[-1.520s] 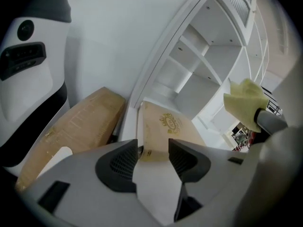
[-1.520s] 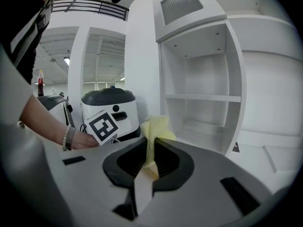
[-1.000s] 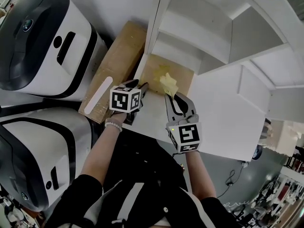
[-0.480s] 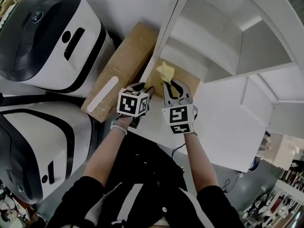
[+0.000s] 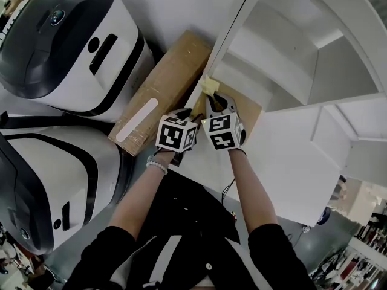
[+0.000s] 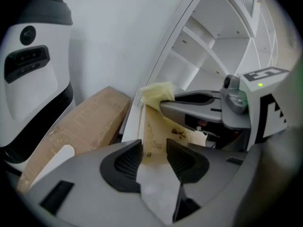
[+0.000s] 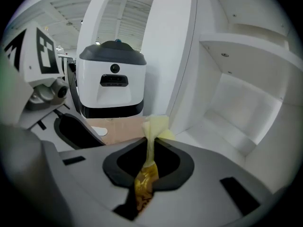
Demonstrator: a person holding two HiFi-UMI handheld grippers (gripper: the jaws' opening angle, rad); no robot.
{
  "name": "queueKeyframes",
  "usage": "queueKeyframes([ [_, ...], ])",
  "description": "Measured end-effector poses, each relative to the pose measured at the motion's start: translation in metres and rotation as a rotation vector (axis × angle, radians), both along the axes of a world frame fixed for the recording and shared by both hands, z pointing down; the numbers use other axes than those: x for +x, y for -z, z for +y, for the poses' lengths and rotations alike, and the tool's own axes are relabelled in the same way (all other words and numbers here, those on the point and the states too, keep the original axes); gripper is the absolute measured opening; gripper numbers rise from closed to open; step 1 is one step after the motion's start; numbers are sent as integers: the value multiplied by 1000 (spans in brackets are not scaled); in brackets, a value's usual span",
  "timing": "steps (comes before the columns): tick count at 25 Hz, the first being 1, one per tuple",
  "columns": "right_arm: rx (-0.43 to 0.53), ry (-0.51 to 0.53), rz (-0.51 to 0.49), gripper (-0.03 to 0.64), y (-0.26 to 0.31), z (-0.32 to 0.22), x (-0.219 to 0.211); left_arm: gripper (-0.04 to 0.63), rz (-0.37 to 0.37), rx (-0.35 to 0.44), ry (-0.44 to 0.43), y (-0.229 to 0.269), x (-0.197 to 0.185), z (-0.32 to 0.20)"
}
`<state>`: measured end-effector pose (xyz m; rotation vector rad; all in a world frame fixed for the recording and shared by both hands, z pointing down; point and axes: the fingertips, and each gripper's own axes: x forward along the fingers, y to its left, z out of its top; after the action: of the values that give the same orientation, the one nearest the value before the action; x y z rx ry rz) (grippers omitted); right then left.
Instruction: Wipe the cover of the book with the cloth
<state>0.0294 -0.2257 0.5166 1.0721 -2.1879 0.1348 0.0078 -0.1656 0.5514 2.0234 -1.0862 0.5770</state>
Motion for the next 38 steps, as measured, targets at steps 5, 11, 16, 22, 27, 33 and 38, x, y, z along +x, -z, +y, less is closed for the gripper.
queueKeyframes([
  [5,-66,-45,-48,37,-12,-6,1,164,8,-10,-1,0,-1,0],
  [11,-49,-74,-46,37,-12,-10,9,164,6,-7,5,0,-1,0],
  [16,-74,-141,-45,36,-12,-8,33,164,8,-2,13,-1,-2,0],
  [22,-75,-237,-49,37,-10,-5,70,164,5,-1,16,0,-1,0],
  [27,-75,-306,-41,36,-11,2,100,164,7,-2,15,0,-2,1],
  [33,-70,-394,-47,37,-11,11,136,164,13,-5,14,-1,-2,0],
  [38,-74,-450,-44,37,-12,23,158,163,13,-5,9,-1,-2,0],
])
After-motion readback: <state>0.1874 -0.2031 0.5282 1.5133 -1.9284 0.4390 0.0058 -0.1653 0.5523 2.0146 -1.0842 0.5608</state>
